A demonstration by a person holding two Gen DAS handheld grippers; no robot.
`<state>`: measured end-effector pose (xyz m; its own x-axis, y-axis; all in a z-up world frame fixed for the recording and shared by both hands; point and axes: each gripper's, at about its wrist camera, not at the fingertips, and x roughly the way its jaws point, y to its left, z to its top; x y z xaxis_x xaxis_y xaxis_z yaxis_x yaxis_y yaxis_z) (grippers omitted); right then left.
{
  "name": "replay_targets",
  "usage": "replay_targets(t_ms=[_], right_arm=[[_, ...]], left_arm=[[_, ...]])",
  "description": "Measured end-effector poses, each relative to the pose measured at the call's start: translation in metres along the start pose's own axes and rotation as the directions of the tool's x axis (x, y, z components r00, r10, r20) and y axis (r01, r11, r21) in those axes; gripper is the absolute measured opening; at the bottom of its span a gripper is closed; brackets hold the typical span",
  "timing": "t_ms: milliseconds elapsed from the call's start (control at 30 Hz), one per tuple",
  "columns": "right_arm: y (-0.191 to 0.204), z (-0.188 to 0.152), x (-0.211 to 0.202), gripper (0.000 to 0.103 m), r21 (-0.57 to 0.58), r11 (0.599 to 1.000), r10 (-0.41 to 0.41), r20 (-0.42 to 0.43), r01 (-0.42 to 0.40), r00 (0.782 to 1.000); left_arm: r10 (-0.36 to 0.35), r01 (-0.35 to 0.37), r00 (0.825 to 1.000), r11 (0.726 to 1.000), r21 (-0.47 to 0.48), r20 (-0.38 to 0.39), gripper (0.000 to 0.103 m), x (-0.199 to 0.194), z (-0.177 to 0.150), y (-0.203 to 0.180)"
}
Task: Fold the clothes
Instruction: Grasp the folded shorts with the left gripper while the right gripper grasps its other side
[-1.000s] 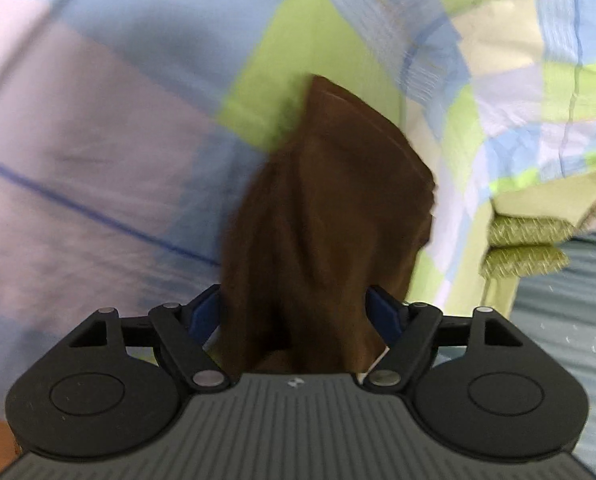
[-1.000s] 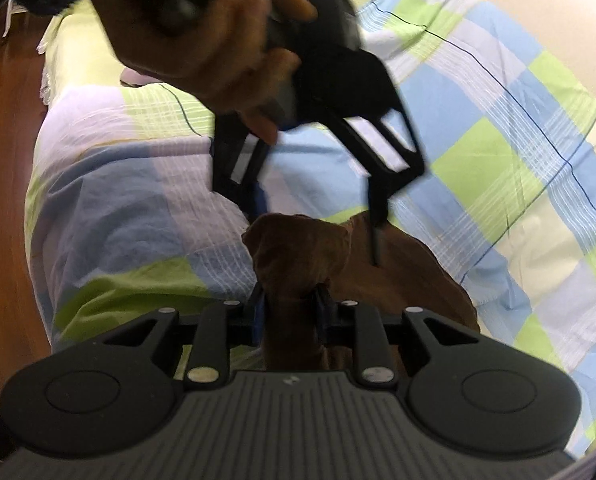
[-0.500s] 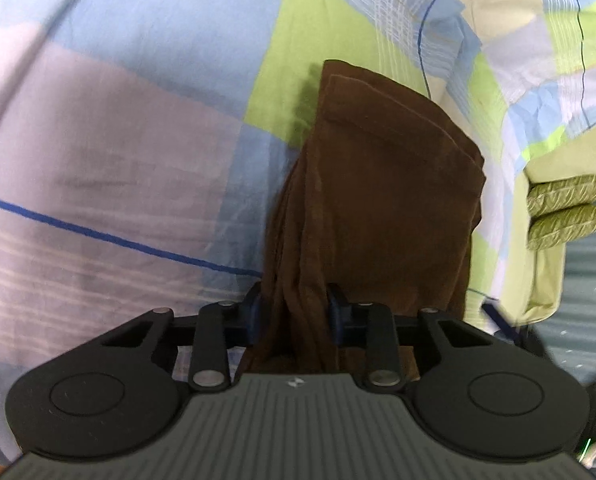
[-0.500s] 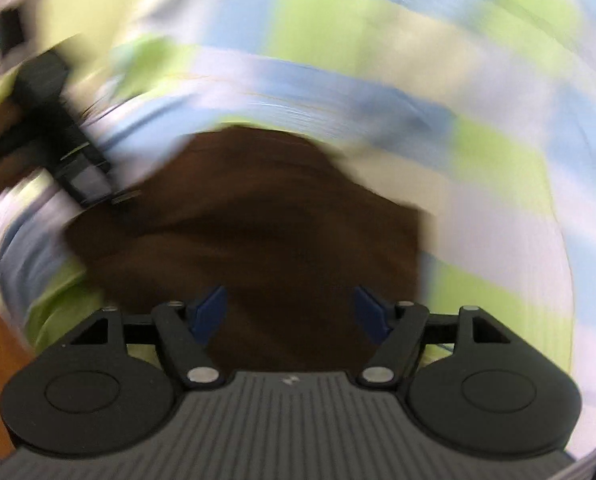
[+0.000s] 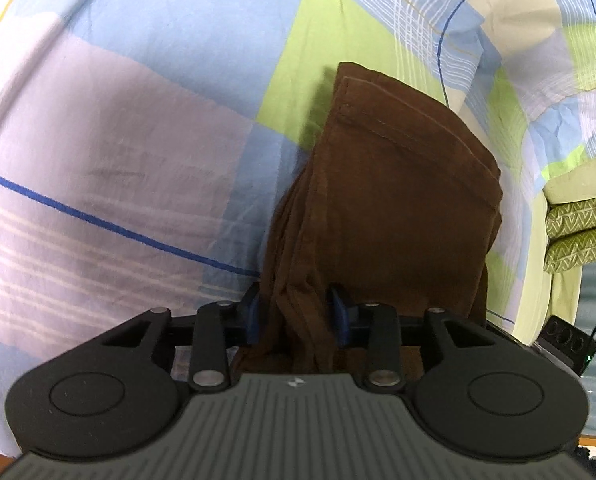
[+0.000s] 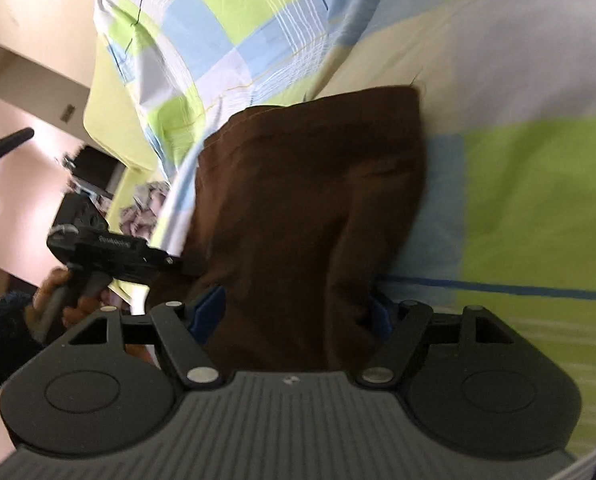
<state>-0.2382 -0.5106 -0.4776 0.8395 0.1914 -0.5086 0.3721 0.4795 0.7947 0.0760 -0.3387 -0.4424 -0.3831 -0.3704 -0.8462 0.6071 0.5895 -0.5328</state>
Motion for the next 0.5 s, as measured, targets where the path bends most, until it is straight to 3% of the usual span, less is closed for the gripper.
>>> replay_targets(t_ms=[67, 133, 167, 200, 267, 433, 500], right_arm=[[0.002, 0.003, 0.009, 0.058, 0.011, 1.000, 0.007, 0.008, -0.007, 1.000], [0.007, 0.005, 0.022, 0.027, 0.017, 1.000, 0.000, 0.010, -0.001, 1.000], [0.006, 0.004, 0.025, 0.016, 0.030, 1.000, -0.003, 0.007, 0.003, 1.000], [0.005, 0.003, 0.026, 0.015, 0.044, 0.999, -0.006, 0.009, 0.006, 1.000], [0.007, -0.001, 0.024, 0.014, 0.058, 0.998, -0.016, 0.037, 0.014, 0.999], [0.027, -0.018, -0.004, 0.013, 0.137, 0.989, -0.073, 0.175, 0.049, 0.982], [0.033, -0.031, -0.022, 0.013, 0.188, 0.980, -0.110, 0.230, 0.066, 0.967]], left_arm=[[0.019, -0.019, 1.000, 0.998, 0.059, -0.004, 0.040, -0.001, 0.001, -0.005], [0.051, -0.051, 0.999, 0.989, 0.137, 0.004, 0.038, -0.003, -0.002, -0.015], [0.066, -0.067, 0.998, 0.983, 0.173, 0.009, 0.031, -0.004, -0.004, -0.020], [0.065, -0.067, 0.998, 0.977, 0.201, 0.014, 0.020, -0.006, -0.004, -0.025], [0.053, -0.058, 0.998, 0.966, 0.253, 0.025, 0.015, -0.010, -0.002, -0.037], [0.021, -0.034, 0.999, 0.905, 0.423, 0.036, 0.012, -0.034, -0.003, -0.072], [0.003, -0.006, 1.000, 0.856, 0.517, 0.007, 0.012, -0.037, -0.002, -0.102]])
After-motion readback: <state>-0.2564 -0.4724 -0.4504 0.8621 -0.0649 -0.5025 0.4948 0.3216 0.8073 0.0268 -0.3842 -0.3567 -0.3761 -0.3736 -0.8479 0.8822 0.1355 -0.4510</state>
